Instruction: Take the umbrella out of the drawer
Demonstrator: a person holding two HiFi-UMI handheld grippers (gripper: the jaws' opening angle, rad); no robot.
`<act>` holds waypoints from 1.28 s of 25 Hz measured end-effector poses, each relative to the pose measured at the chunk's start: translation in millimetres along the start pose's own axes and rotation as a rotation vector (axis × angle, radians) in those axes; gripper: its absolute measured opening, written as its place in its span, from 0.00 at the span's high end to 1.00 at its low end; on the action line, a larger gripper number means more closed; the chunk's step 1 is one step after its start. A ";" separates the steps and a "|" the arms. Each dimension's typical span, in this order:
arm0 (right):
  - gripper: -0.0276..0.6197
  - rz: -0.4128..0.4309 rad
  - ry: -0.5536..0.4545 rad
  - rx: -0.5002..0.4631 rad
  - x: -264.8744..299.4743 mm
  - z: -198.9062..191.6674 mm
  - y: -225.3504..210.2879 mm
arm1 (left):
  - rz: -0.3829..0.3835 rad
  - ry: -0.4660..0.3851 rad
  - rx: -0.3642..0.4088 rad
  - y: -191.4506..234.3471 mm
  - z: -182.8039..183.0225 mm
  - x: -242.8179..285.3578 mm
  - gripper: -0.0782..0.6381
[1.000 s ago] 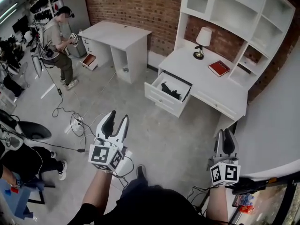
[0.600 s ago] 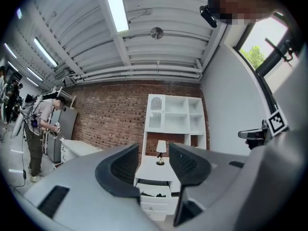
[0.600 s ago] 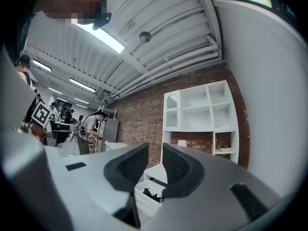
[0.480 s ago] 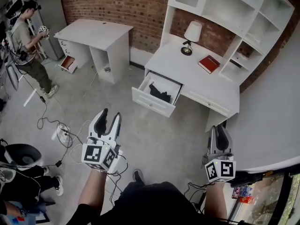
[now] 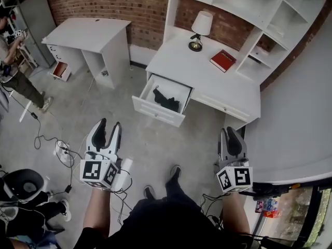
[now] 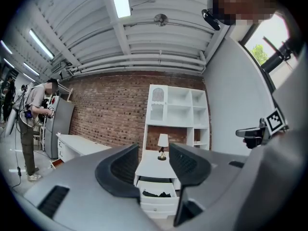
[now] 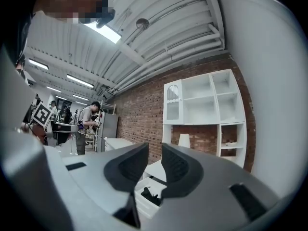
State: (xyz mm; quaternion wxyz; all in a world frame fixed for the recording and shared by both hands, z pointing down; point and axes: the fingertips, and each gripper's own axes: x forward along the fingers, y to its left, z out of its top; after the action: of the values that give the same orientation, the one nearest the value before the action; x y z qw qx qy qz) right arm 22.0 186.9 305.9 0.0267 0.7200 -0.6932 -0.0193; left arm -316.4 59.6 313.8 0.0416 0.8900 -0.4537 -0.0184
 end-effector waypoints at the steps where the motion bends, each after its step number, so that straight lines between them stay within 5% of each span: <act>1: 0.83 0.013 -0.007 0.003 10.5 -1.3 -4.7 | 0.009 0.001 0.007 -0.4 0.9 7.8 0.62; 17: 0.83 0.180 -0.042 0.077 156.3 -6.3 -108.9 | 0.148 0.017 0.036 -35.9 15.7 134.9 0.62; 32: 0.84 0.167 -0.030 0.115 199.4 -34.4 -176.7 | 0.158 0.060 0.040 -62.4 -3.6 212.8 0.62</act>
State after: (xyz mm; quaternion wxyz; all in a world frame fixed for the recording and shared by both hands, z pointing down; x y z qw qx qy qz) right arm 208.1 -5.4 330.4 -0.0235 0.6598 -0.7510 0.0118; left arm -140.8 -75.9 312.8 0.0386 0.8521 -0.5216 0.0209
